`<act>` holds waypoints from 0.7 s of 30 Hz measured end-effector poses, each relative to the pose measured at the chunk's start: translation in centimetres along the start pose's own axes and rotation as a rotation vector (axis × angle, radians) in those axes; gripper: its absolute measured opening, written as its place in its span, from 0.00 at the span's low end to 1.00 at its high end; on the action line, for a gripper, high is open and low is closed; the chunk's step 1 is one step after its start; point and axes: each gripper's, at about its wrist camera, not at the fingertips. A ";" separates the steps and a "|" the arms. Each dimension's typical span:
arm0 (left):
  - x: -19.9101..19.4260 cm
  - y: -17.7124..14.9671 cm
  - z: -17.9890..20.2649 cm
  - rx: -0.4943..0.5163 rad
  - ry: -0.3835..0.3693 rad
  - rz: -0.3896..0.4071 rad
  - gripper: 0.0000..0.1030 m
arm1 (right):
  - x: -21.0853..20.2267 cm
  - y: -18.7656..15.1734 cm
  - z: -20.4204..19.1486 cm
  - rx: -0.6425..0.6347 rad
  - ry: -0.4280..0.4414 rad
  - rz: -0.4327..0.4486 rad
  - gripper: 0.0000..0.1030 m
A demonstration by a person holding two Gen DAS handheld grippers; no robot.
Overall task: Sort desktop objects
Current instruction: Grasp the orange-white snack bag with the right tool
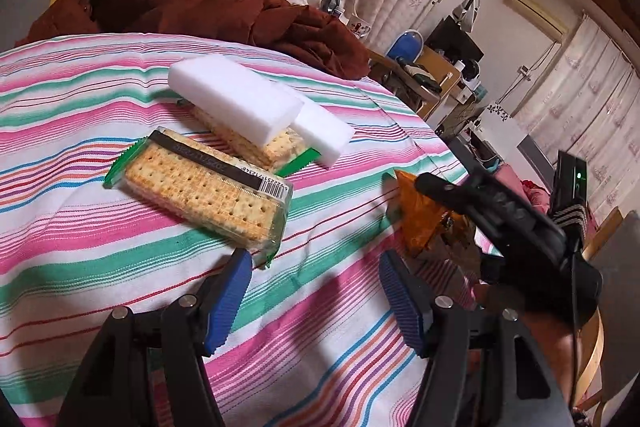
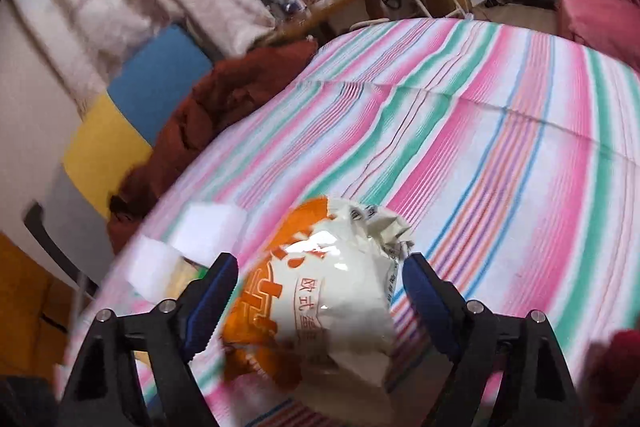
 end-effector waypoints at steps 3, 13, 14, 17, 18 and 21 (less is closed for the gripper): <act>0.3 0.2 0.2 0.005 0.009 -0.002 0.65 | 0.5 -0.7 -1.0 -0.068 0.026 -0.015 0.71; -1.6 -1.1 -0.3 0.006 0.063 0.011 0.65 | -0.7 -3.5 -2.2 -0.166 -0.001 -0.030 0.70; -1.8 -1.3 -0.5 0.002 0.061 0.013 0.65 | -1.0 -3.8 -2.3 -0.170 -0.002 -0.032 0.70; -2.4 -1.7 -0.8 0.001 0.053 0.015 0.65 | -1.9 -5.0 -2.6 -0.175 0.001 -0.038 0.70; -2.6 -1.9 -0.9 0.003 0.050 0.014 0.65 | -2.0 -5.4 -2.7 -0.173 0.003 -0.041 0.70; -3.6 -2.6 -1.1 0.016 0.053 0.018 0.65 | -3.0 -6.9 -3.2 -0.177 0.014 -0.044 0.70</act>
Point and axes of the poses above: each gripper's, at about its wrist camera, not at the fingertips, and x roughly the way its jaws point, z to its right, y to its top, and after that the axes turned 8 degrees about x, right-handed
